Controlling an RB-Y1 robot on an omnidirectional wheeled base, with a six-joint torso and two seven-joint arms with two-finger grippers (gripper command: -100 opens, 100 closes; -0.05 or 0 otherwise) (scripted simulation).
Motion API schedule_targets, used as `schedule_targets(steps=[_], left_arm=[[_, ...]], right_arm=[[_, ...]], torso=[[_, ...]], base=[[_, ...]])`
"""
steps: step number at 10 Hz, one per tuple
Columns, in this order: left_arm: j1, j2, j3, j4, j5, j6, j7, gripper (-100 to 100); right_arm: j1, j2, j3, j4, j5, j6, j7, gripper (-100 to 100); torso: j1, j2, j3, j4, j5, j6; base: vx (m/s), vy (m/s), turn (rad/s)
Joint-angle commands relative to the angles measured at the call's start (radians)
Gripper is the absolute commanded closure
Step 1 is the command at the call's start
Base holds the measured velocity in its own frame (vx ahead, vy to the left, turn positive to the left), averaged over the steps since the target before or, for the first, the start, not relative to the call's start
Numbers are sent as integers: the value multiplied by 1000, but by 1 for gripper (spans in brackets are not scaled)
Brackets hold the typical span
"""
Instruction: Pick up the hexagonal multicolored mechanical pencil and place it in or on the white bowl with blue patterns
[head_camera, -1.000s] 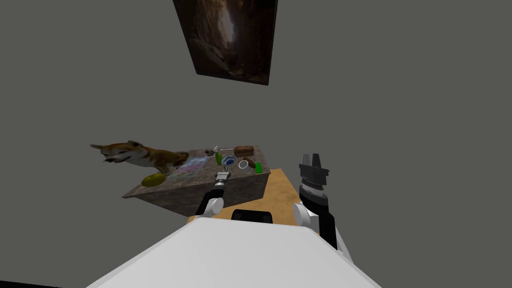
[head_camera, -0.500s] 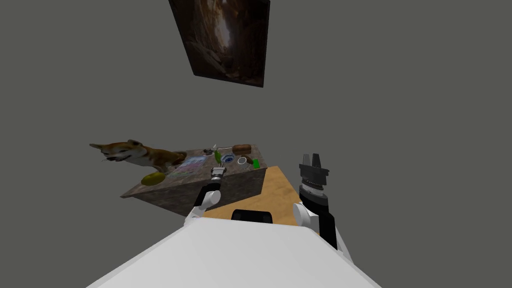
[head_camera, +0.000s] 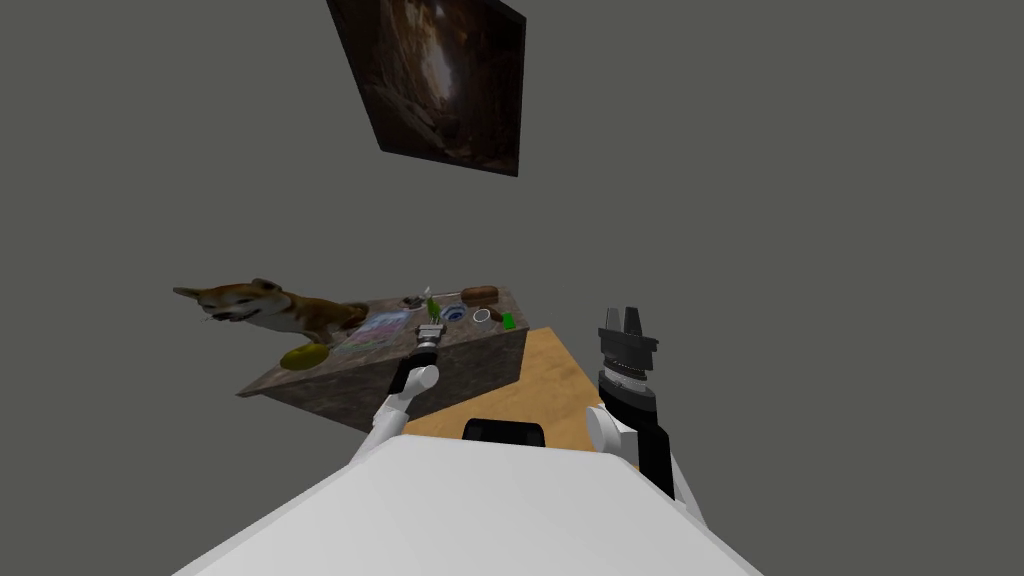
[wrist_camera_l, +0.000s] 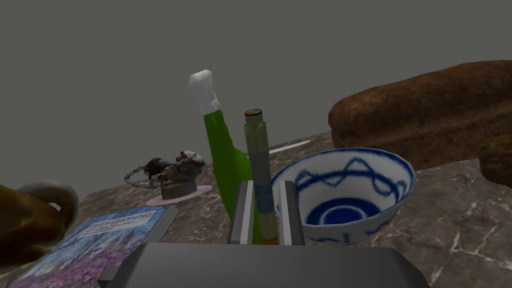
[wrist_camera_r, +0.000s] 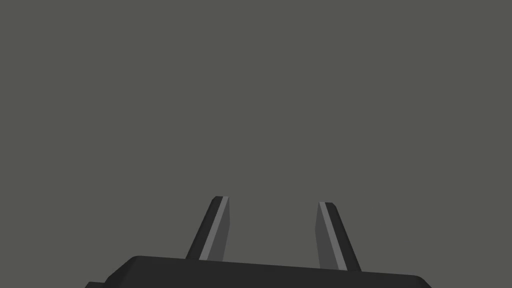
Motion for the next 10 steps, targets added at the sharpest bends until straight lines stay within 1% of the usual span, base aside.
schedule_targets(steps=[1,3,5,7,10], left_arm=[[-41,1,40,25,-4,-2,-8,100],[-98,4,86,60,-7,0,-17,100],[-154,5,124,98,-9,4,-26,100],[-209,4,154,139,-11,10,-34,100],[-295,-4,185,208,-11,28,-46,100]], right_arm=[[0,0,0,0,0,0,0,0],[0,0,0,0,0,0,0,0],[0,0,0,0,0,0,0,0],[0,0,0,0,0,0,0,0],[0,0,0,0,0,0,0,0]], torso=[[0,0,0,0,0,0],[-1,0,0,0,0,0],[-1,-3,-2,-1,0,0],[-1,-5,-3,-1,0,0],[-3,-8,-5,-2,0,0]], base=[[-123,18,-105],[-101,10,-83],[-70,12,-63],[-44,2,-20],[-16,-19,20]])
